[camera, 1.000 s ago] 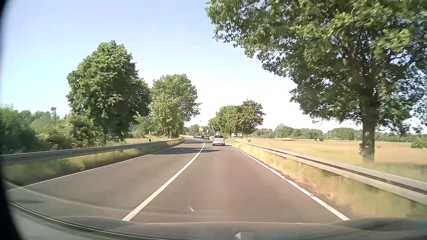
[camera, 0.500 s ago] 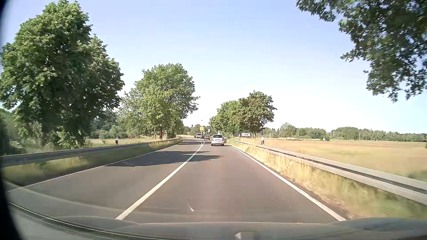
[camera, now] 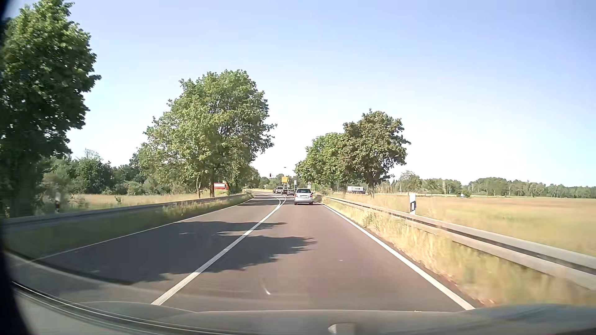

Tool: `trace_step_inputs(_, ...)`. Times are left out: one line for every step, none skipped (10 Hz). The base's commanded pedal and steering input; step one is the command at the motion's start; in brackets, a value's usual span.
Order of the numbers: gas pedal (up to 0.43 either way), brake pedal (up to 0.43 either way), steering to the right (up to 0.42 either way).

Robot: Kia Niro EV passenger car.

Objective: Follow the waypoints while adhering to traffic rules and regulations

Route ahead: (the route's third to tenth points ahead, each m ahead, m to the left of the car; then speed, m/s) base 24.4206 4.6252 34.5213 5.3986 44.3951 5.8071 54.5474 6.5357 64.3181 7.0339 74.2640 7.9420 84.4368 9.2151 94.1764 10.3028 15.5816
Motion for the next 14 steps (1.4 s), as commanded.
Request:
trace_step_inputs(0.000,0.274,-0.008)
trace_step_inputs(0.000,0.280,-0.008)
trace_step_inputs(0.000,0.280,-0.008)
trace_step_inputs(0.000,0.280,-0.008)
trace_step_inputs(0.000,0.280,-0.008)
trace_step_inputs(0.000,0.280,-0.009)
trace_step_inputs(0.000,0.287,-0.008)
trace_step_inputs(0.000,0.287,-0.007)
trace_step_inputs(0.000,0.280,-0.005)
trace_step_inputs(0.000,0.280,-0.004)
trace_step_inputs(0.000,0.274,-0.005)
trace_step_inputs(0.000,0.274,-0.004)
trace_step_inputs(0.000,0.262,-0.004)
trace_step_inputs(0.000,0.268,-0.004)
